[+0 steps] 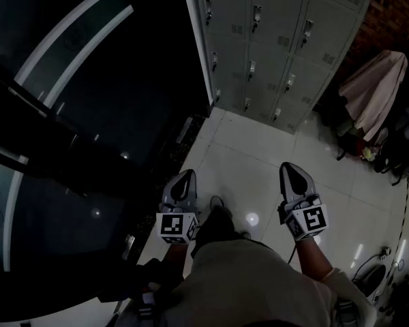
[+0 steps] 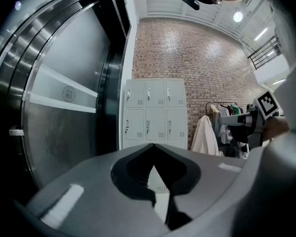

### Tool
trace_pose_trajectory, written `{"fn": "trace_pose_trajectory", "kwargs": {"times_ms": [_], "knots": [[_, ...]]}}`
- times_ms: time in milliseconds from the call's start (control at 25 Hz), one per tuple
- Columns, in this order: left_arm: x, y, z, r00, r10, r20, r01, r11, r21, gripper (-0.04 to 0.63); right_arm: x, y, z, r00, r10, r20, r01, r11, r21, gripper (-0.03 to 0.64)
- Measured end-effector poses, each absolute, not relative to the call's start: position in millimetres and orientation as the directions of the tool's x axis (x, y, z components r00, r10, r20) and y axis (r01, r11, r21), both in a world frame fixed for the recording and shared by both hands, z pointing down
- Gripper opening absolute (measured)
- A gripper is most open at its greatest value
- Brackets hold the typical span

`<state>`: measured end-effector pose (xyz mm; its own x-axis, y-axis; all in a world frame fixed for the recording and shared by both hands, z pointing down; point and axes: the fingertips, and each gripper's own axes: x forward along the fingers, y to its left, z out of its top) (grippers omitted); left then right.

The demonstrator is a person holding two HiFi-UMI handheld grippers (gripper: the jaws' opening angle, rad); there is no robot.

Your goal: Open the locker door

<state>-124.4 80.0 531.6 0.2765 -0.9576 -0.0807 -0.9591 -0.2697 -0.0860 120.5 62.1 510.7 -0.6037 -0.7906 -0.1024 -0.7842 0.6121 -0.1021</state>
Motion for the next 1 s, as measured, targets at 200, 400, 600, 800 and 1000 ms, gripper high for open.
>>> {"fn": "trace_pose_trajectory", "kwargs": {"times_ms": [200, 400, 600, 800, 1000], "knots": [[-129.4, 16.6, 548.0, 0.289, -0.955, -0.075, -0.956, -0.283, -0.079, 0.048, 120.2, -0.8, 514.8, -0.559, -0.802, -0.211, -0.797, 0.59, -0.131, 0.002], [-143.6, -65.0, 556.1, 0.326, -0.941, -0.094, -0.944, -0.319, -0.085, 0.048, 92.5, -69.3, 533.3, -0.575, -0.8, -0.168, -0.794, 0.596, -0.119, 0.001], [-166.6, -184.9, 547.0, 0.364, -0.923, -0.124, -0.931, -0.356, -0.077, 0.048, 56.0, -196.8, 525.8, -0.565, -0.791, -0.234, -0.782, 0.604, -0.152, 0.002], [-211.0, -287.7, 526.2, 0.387, -0.91, -0.149, -0.922, -0.378, -0.084, 0.048, 17.0, -308.0, 509.5, -0.562, -0.791, -0.243, -0.79, 0.6, -0.125, 0.002], [-244.5, -358.2, 528.4, 0.356, -0.928, -0.111, -0.932, -0.344, -0.112, 0.048, -8.7, -374.8, 515.4, -0.541, -0.82, -0.187, -0.811, 0.568, -0.142, 0.002]]}}
